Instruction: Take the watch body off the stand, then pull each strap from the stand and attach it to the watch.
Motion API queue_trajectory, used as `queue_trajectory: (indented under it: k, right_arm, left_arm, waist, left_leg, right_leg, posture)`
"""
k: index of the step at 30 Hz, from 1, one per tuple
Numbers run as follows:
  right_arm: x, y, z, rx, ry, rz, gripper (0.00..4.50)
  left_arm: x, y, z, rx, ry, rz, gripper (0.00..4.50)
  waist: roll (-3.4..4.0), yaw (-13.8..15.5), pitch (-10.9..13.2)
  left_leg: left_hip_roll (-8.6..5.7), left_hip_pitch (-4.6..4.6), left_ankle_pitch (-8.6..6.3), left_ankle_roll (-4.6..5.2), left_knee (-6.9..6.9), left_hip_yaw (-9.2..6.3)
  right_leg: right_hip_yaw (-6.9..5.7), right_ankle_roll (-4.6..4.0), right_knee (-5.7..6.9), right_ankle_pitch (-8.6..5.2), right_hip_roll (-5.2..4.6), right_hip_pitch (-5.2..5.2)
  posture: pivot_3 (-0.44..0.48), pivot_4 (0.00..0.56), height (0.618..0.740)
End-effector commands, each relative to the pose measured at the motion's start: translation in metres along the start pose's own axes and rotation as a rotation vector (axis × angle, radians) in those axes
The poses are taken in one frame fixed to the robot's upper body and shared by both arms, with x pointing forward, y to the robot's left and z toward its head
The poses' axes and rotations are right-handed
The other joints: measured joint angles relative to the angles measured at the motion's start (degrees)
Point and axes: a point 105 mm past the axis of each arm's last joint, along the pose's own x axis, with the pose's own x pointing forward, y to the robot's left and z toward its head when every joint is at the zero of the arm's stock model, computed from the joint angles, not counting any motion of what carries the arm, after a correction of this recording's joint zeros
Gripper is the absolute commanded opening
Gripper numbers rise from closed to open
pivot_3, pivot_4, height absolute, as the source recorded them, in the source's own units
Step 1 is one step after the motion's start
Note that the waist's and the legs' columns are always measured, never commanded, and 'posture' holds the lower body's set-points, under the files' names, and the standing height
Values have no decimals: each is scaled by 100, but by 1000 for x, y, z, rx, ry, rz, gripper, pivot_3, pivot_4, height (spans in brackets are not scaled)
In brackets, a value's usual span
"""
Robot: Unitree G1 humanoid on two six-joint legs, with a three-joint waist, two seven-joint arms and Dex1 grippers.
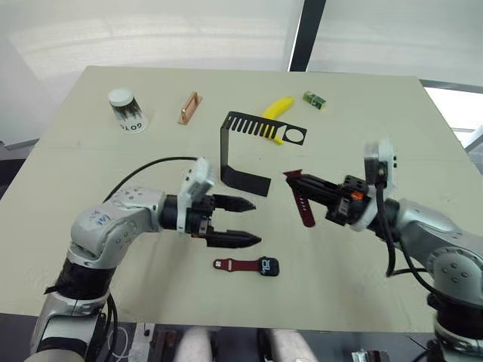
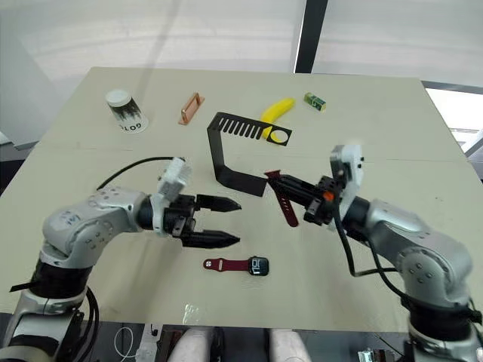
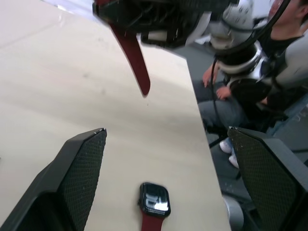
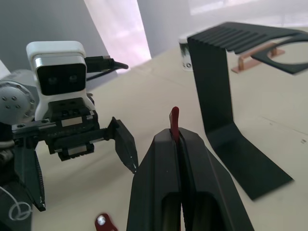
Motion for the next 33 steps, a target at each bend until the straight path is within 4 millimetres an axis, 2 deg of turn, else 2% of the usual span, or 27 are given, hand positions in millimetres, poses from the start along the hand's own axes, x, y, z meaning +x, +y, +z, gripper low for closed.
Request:
queue_trajectory:
  k: [1, 4, 7, 11, 14, 18, 22, 26, 31, 32, 33]
  right_arm:
    - [-36, 7, 6, -230, 58, -105, 0]
    - [-48, 8, 1, -386, 120, -158, 0]
    - [-60, 9, -2, -434, 152, -194, 0]
    - [-74, 11, -5, -505, 204, -199, 0]
    - [-80, 17, -10, -610, 262, -156, 0]
    - [-90, 47, -36, -512, 358, 26, 0]
    - [-101, 66, -53, -429, 434, 151, 0]
    - [-104, 72, -59, -407, 452, 193, 0]
    - [-101, 68, -63, -395, 446, 192, 0]
    - [-100, 68, -63, -392, 446, 191, 0]
    - [-100, 68, -64, -390, 446, 191, 0]
  left_arm:
    - [27, 6, -38, 138, 179, 55, 4417]
    - [34, 2, -55, 203, 241, 40, 4417]
    - [38, 1, -68, 230, 272, 41, 4417]
    - [43, 6, -72, 242, 268, 79, 4417]
    - [46, 2, -74, 236, 264, 62, 4417]
    - [51, 2, -80, 246, 278, 50, 4417]
    - [54, 4, -79, 253, 279, 52, 4417]
    - [57, 2, -83, 251, 292, 39, 4417]
    - [62, 2, -87, 259, 307, 51, 4417]
    - [63, 3, -87, 257, 306, 55, 3844]
    - [64, 3, -87, 256, 306, 57, 3546]
  waist:
    - [0, 17, 0]
    - [1, 49, 0]
    - [2, 79, 1]
    - [2, 117, 1]
    - [2, 123, 1]
    - [2, 124, 1]
    - [1, 111, 1]
    - [1, 111, 1]
    - [0, 121, 2]
    - [0, 121, 2]
    - [0, 121, 2]
  left_leg:
    - [1, -1, 0, 0, 0, 1]
    - [1, 1, 0, 0, -5, 5]
    - [2, 5, 0, 0, -5, 12]
    - [1, 5, 0, 0, -2, 13]
    - [0, 5, -1, 1, -1, 12]
    - [2, 9, -1, 2, -2, 12]
    - [0, 20, -1, 2, 2, 13]
    - [1, 48, -3, 4, -1, 12]
    - [1, 94, -6, 9, -11, 12]
    - [0, 94, -6, 9, -11, 11]
    - [1, 94, -6, 9, -11, 12]
  right_leg:
    - [1, 0, -1, 0, 1, 0]
    - [6, 0, -11, 0, 7, 2]
    - [14, 0, -8, 0, 12, 1]
    - [14, 0, -8, 0, 10, 3]
    - [13, 1, -9, 0, 10, 6]
    - [13, 1, -7, 0, 15, 9]
    - [14, 1, -7, 1, 14, 23]
    - [14, 1, -12, 1, 16, 54]
    - [14, 2, -31, 0, 15, 104]
    - [14, 2, -31, 0, 15, 105]
    - [14, 2, -31, 0, 15, 104]
  posture:
    - [0, 150, 740]
    - [0, 150, 740]
    - [0, 150, 740]
    - [0, 150, 740]
    - [0, 150, 740]
    - [0, 150, 740]
    - [0, 150, 740]
    - [0, 150, 740]
    - [0, 150, 740]
    - [0, 150, 740]
    - [0, 150, 740]
